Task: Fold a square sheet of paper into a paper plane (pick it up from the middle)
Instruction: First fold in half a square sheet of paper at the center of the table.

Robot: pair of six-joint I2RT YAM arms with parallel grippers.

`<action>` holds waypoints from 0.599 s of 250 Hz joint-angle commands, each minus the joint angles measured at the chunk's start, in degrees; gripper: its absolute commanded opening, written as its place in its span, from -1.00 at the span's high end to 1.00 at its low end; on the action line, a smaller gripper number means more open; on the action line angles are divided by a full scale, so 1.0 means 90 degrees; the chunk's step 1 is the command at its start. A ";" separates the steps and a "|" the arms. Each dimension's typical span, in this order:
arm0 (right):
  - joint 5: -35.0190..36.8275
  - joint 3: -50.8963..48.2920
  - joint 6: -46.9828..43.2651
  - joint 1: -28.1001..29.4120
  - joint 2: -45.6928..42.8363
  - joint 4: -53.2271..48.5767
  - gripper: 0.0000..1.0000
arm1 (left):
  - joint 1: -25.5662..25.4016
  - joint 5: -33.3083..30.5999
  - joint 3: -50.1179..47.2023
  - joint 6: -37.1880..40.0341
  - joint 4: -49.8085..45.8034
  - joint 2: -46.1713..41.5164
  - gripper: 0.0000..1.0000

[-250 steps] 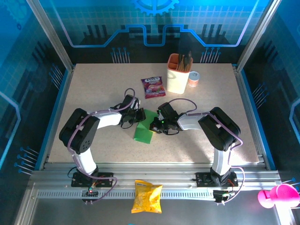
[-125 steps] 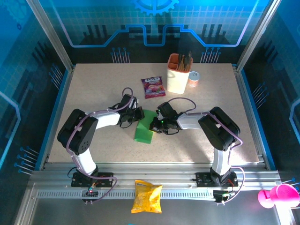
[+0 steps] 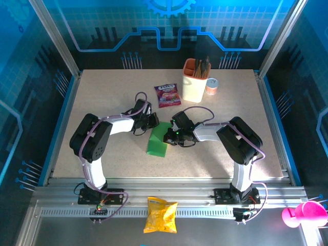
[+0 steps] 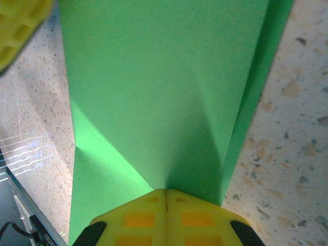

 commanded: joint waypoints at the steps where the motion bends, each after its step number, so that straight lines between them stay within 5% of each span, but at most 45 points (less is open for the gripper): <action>1: 0.0333 -0.0197 -0.0098 0.0051 0.0294 -0.0813 1.00 | 0.0109 -0.0201 0.0132 0.0070 -0.0016 0.0214 0.97; 150: 0.0331 -0.0053 -0.0522 -0.0076 0.0352 -0.1102 1.00 | -0.0019 0.0391 -0.0890 -0.0065 0.0016 -0.1641 0.95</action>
